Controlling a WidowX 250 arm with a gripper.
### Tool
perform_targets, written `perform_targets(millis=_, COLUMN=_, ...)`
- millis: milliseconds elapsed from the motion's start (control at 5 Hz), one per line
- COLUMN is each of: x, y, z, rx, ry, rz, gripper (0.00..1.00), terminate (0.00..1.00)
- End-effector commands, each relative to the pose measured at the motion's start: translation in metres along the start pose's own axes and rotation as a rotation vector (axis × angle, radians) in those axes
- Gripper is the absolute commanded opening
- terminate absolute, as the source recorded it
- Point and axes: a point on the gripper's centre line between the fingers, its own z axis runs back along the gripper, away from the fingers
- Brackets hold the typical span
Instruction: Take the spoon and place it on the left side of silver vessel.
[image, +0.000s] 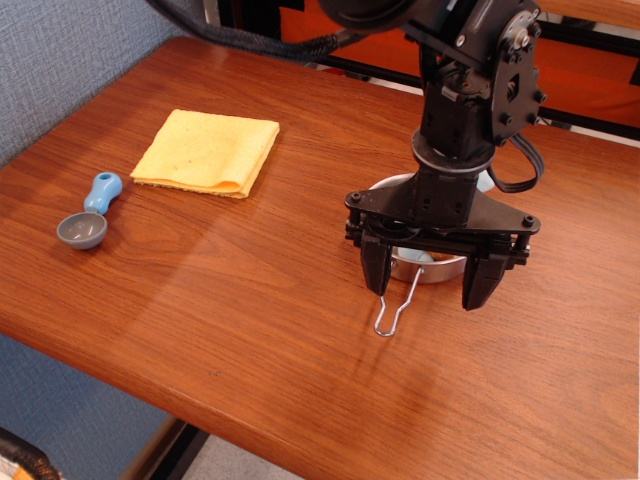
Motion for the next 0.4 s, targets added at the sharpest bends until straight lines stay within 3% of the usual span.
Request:
perform_targets(millis=0, x=0.000, y=0.000, z=0.000, rx=0.000, ry=0.000, rz=0.000, gripper=1.00, terminate=0.00)
perform_targets(millis=200, x=-0.005, y=0.019, z=0.010, rx=0.030, ry=-0.002, rz=0.022, gripper=1.00, terminate=0.00)
